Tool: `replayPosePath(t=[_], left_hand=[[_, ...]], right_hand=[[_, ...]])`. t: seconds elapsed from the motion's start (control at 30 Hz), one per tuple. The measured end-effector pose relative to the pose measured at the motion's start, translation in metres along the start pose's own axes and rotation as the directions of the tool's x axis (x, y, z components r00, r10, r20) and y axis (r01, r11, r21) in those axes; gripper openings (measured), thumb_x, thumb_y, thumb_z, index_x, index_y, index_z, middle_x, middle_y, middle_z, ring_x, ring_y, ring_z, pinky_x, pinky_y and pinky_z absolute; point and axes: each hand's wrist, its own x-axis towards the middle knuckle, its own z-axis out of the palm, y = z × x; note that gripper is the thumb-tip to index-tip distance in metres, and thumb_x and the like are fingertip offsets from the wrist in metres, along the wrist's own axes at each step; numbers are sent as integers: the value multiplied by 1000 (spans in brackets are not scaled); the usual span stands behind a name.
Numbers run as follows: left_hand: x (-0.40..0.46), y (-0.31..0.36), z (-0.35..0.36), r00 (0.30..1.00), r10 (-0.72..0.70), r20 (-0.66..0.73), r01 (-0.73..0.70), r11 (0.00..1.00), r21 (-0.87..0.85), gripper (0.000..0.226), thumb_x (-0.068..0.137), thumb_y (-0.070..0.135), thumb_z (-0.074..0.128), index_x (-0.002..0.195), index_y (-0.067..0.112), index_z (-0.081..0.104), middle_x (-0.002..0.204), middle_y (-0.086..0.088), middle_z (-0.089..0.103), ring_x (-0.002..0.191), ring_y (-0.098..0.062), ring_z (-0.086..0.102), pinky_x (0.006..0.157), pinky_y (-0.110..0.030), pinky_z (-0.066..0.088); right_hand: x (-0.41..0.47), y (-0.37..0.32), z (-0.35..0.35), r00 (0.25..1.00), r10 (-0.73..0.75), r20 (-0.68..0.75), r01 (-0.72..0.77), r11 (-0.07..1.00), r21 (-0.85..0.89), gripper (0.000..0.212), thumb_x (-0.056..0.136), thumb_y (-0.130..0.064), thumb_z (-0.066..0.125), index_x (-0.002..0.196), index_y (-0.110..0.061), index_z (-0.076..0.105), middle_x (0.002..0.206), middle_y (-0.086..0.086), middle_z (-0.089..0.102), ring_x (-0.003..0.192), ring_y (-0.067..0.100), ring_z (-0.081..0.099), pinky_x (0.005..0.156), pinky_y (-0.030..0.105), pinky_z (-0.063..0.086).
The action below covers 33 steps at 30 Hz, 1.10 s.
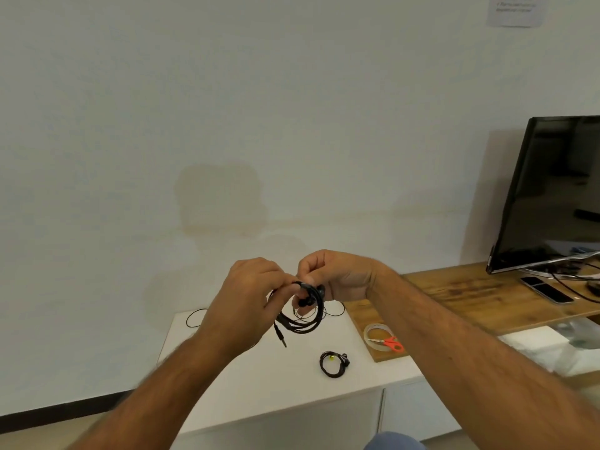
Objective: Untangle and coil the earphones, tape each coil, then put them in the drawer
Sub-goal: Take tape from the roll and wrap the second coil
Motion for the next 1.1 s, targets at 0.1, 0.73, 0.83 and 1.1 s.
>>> replayPosePath(t=[0.1,0.73,0.83,1.1], left_hand=[[0,-2,3,989,-129,71,132,991,-26,29,91,42,50,85,25,73,72,15,64,71,-3,52,68,-13,34],[-3,-7,16,672,-617,410,739,595,-316,18,87,29,66,74,20,75,71,-10,67,65,-22,54,67,-35,44],[-6,-8,16,550,-662,509,833,392,-390,19,86,26,67,78,11,76,69,-9,65,70,-20,50,70,-32,39],[-5,-11,18,327,-699,636,910,50,-412,23,87,23,66,93,3,73,62,4,62,79,-18,54,69,-28,41]], right_hand=[[1,4,-2,995,17,-95,-22,998,-53,4,81,-15,74,81,-11,74,83,10,72,85,28,71,80,42,59],[5,12,0,959,99,-266,-201,899,-390,13,95,-13,57,95,-6,68,93,8,71,90,17,66,90,40,51],[6,14,3,942,0,-334,-188,827,-530,12,90,-20,65,93,-10,71,90,6,72,85,16,63,89,44,52],[6,20,23,855,-437,-278,-98,390,-915,11,88,-16,68,95,-18,77,93,-6,72,87,7,63,80,24,49]])
